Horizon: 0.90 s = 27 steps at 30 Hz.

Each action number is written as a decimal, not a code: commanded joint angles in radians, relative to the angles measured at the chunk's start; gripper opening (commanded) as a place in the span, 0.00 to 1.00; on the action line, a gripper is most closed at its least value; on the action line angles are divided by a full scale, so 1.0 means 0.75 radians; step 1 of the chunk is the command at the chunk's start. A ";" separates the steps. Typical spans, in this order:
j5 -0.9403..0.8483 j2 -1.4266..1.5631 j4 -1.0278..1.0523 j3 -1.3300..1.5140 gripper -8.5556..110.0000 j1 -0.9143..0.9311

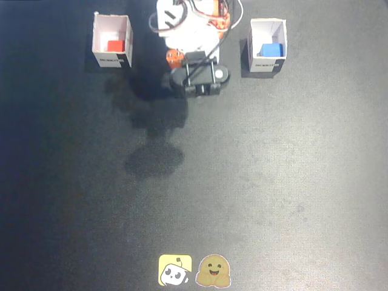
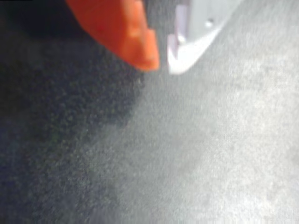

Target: Put the red cube in the right box and the blue cube in the left box.

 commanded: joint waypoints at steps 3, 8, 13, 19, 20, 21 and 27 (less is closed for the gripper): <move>-0.002 0.043 -0.067 0.047 0.07 -0.012; -0.035 0.043 -0.110 0.096 0.07 0.000; -0.063 0.043 -0.070 0.096 0.07 0.012; -0.047 0.043 -0.070 0.096 0.07 0.033; -0.051 0.043 -0.070 0.098 0.07 0.033; -0.051 0.043 -0.070 0.098 0.07 0.027; -0.043 0.043 -0.070 0.098 0.07 0.014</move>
